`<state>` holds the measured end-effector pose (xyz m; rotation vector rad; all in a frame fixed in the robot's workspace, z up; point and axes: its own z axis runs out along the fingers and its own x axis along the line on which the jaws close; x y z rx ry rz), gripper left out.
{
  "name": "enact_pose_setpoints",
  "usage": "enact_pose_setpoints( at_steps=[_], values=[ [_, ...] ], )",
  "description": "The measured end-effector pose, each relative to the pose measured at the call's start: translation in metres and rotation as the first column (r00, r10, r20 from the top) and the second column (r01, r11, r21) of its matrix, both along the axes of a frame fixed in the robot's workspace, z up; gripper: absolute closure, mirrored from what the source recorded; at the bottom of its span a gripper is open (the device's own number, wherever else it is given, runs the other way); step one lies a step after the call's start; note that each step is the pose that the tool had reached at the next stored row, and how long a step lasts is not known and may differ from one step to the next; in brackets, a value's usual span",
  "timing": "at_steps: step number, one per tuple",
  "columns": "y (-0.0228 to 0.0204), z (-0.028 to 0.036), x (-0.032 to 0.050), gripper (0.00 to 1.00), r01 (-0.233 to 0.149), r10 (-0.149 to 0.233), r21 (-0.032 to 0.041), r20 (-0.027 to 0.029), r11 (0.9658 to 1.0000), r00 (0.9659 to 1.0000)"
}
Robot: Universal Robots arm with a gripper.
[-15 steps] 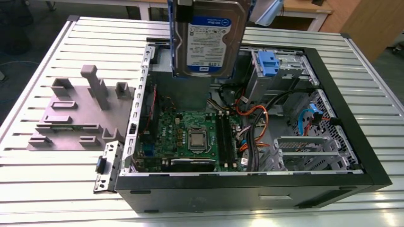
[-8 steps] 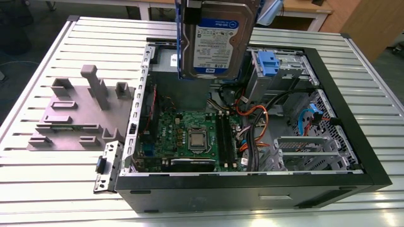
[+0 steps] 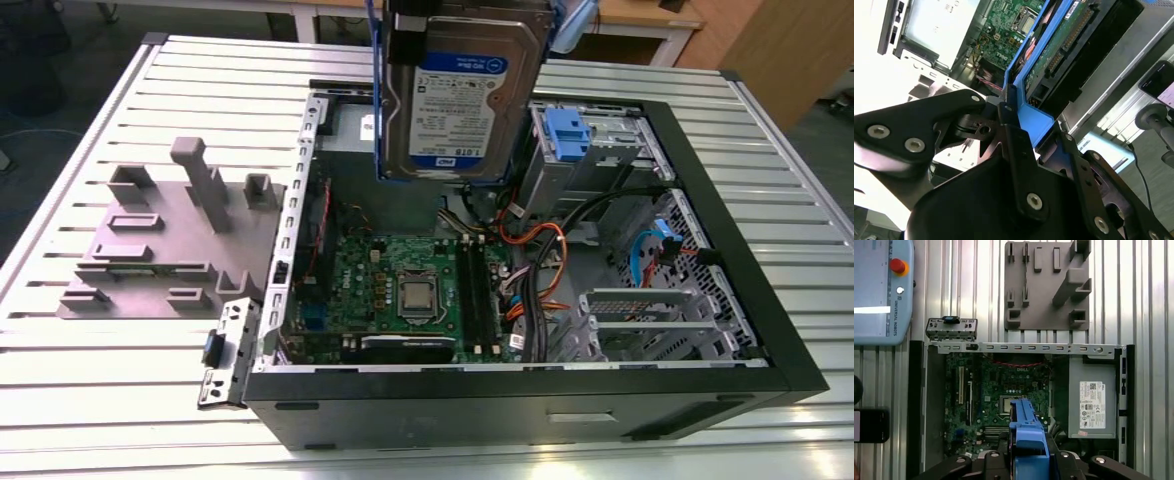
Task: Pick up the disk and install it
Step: 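Pick up the disk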
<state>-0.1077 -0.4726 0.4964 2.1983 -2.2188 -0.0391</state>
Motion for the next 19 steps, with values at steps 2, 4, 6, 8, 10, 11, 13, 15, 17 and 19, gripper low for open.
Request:
enact_pose_setpoints(
  at_steps=[2,4,6,8,10,11,13,15,17,19],
  values=[
    [-0.0032,-0.0002,0.0,0.63,0.0,0.0,0.0,0.0,1.0,1.0],
    [-0.0061,-0.0003,0.0001,0.63,0.0,0.0,-0.0001,0.0,1.0,1.0],
    [-0.0088,-0.0005,0.0001,0.63,0.0,0.0,0.0,0.0,1.0,1.0],
    [-0.0117,-0.0006,0.0001,0.63,0.0,0.0,-0.0001,0.0,1.0,1.0],
    [-0.0143,-0.0007,0.0004,0.63,0.0,0.0,0.0,0.0,1.0,1.0],
    [-0.0152,-0.0008,0.0006,0.63,0.0,0.0,-0.0001,-0.0001,1.0,1.0],
    [-0.0166,-0.0009,0.002,0.63,0.0,0.0,0.0,0.0,1.0,1.0],
    [-0.0173,-0.001,0.0044,0.63,0.0,0.0,-0.0001,0.0,1.0,1.0],
    [-0.0177,-0.0011,0.0075,0.63,0.0,0.0,-0.0001,-0.0001,1.0,1.0],
    [-0.0179,-0.0012,0.0121,0.63,0.0,0.0,-0.0001,-0.0001,1.0,1.0]
  ],
)
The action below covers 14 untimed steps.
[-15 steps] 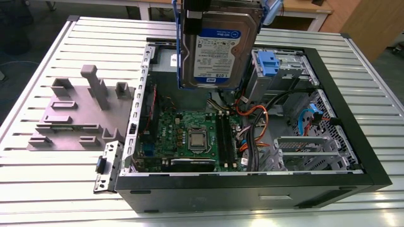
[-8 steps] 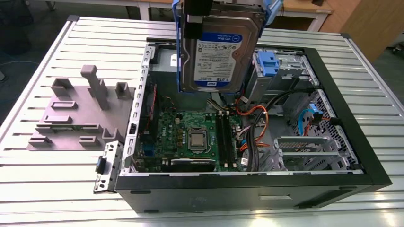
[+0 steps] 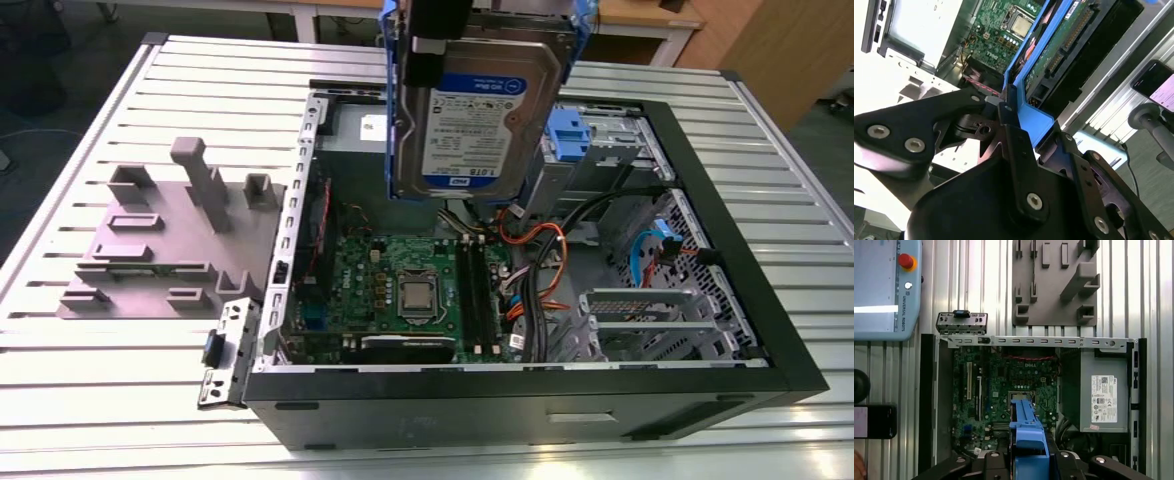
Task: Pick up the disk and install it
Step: 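Pick up the disk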
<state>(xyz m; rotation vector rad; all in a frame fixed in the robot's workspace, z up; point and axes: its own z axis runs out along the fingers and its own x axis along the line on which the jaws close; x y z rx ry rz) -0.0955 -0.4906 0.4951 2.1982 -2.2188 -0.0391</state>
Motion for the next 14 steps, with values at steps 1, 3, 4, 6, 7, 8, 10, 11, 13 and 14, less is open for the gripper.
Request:
enact_pose_setpoints(
  at_steps=[1,3,4,6,7,8,10,11,13,14],
  values=[
    [-0.0001,0.0,0.0027,0.63,0.0,0.0,0.0,0.0,1.0,1.0],
    [-0.0003,-0.0002,0.0082,0.63,0.0,0.0,0.0,0.0,1.0,1.0],
    [-0.0004,-0.0002,0.011,0.63,0.0,0.0,-0.0001,0.0,1.0,1.0],
    [-0.0006,-0.0004,0.0167,0.63,0.0,0.0,0.0,0.0,1.0,1.0],
    [-0.0007,-0.0005,0.0193,0.63,0.0,0.0,0.0001,0.0,1.0,1.0],
    [-0.0008,-0.0006,0.0218,0.63,0.0,0.0,0.0001,0.0,1.0,1.0],
    [-0.0014,-0.0009,0.0254,0.63,0.0,0.0,0.0,0.0,1.0,1.0],
    [-0.002,-0.001,0.0265,0.63,0.0,0.0,-0.0001,0.0,1.0,1.0],
    [-0.004,-0.0013,0.0282,0.63,0.0,0.0,0.0001,0.0,1.0,1.0],
    [-0.0057,-0.0014,0.0288,0.63,0.0,0.0,0.0,0.0,1.0,1.0]
  ],
)
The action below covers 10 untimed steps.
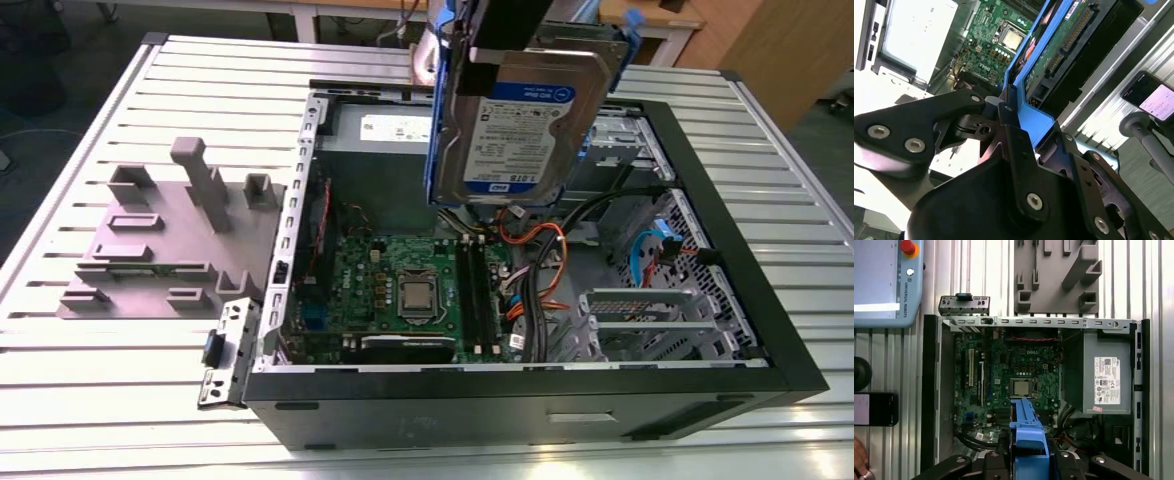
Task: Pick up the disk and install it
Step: 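Pick up the disk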
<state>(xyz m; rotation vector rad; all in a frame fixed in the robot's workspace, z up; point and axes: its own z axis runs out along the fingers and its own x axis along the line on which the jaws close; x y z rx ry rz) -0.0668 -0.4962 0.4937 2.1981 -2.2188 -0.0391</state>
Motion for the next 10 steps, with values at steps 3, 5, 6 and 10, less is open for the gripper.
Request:
enact_pose_setpoints(
  at_steps=[3,5,6,10],
  values=[
    [-0.0062,-0.0004,0.0011,0.63,0.0,0.0,0.0,0.0,1.0,1.0],
    [-0.0106,-0.0007,0.0016,0.63,0.0,0.0,0.0001,0.0,1.0,1.0],
    [-0.013,-0.0009,0.0019,0.63,0.0,0.0,0.0,0.0,1.0,1.0],
    [-0.0237,-0.0016,0.0036,0.63,0.0,0.0,0.0001,0.0,1.0,1.0]
  ],
)
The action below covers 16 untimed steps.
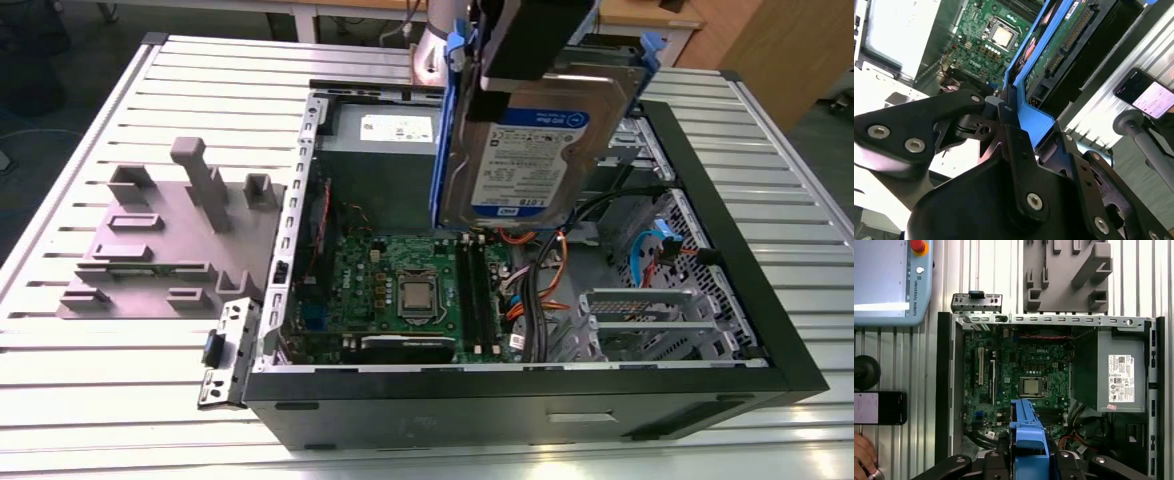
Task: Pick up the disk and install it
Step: 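Pick up the disk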
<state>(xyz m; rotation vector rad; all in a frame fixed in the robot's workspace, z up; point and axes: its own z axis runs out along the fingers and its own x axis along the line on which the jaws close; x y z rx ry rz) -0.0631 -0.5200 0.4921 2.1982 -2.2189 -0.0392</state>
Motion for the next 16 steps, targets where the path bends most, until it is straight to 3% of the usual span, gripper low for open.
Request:
enact_pose_setpoints(
  at_steps=[3,6,16],
  values=[
    [-0.0059,-0.0006,0.0031,0.63,0.0,0.0,-0.0001,0.0,1.0,1.0],
    [-0.0076,-0.0012,0.0102,0.63,0.0,0.0,0.0001,0.0,1.0,1.0],
    [-0.0085,-0.0031,0.0511,0.63,0.0,0.0,0.0,0.0,1.0,1.0]
  ],
)
